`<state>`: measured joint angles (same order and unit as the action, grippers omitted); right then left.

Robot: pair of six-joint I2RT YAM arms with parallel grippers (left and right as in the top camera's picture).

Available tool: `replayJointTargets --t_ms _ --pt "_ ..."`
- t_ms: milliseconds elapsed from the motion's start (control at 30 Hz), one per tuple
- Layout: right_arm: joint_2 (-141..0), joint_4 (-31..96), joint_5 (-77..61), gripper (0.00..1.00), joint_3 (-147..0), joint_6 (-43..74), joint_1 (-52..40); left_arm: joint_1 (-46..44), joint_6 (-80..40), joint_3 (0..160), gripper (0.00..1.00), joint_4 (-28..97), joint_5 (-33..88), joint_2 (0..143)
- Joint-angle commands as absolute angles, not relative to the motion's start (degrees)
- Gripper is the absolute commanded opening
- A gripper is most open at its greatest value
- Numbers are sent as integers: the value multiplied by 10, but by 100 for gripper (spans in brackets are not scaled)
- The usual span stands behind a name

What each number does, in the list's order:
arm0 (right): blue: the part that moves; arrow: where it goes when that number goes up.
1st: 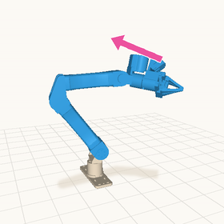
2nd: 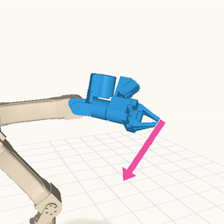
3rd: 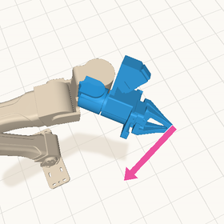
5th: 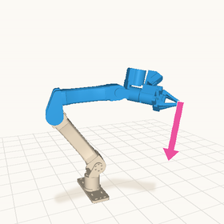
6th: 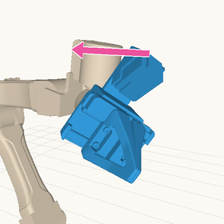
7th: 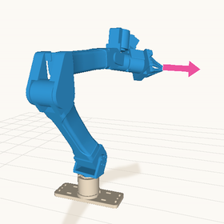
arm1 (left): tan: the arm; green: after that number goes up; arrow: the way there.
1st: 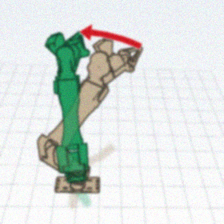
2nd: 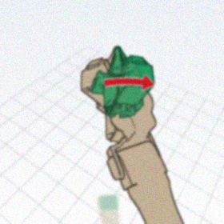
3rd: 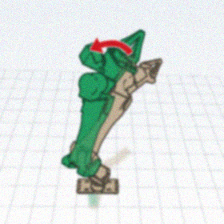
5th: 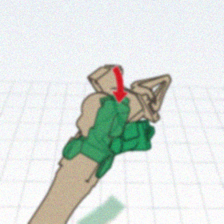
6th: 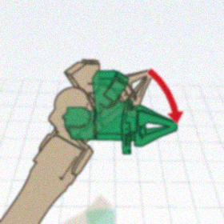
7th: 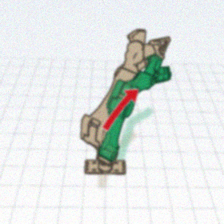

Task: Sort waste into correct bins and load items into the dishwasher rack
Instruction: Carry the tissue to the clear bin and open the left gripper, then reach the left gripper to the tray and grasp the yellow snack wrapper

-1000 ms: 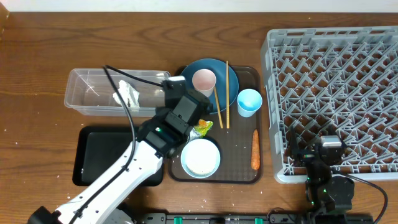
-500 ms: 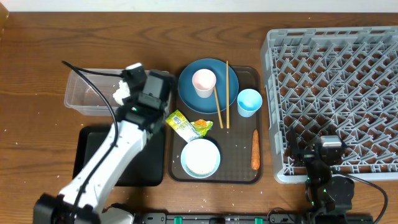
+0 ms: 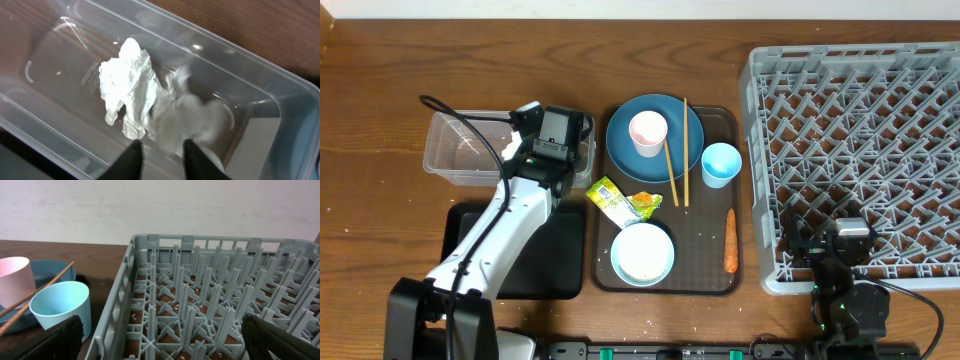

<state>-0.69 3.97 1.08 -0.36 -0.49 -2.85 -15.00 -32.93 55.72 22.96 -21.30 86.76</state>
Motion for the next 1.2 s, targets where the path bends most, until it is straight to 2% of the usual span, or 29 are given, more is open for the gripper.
replayJointTargets --t_ms 0,300,433,767,933,1133,1167 --pt "-4 42 11 99 -3 -7 -23 -147 -331 554 38 230 -214 868" --pt "-4 42 11 99 -3 -7 -23 -159 -331 554 40 245 -194 858" --pt "-4 42 11 99 -3 -7 -23 -185 -330 554 41 268 -143 806" --pt "-4 42 11 99 -3 -7 -23 -257 -331 554 48 347 -110 696" --pt "-4 42 11 99 -3 -7 -23 -279 -377 553 48 380 -28 715" --pt "-4 42 11 99 -3 -7 -23 -292 -437 553 46 382 -28 780" --pt "-4 42 11 99 -3 -7 -23 -292 -450 553 42 381 -28 793"
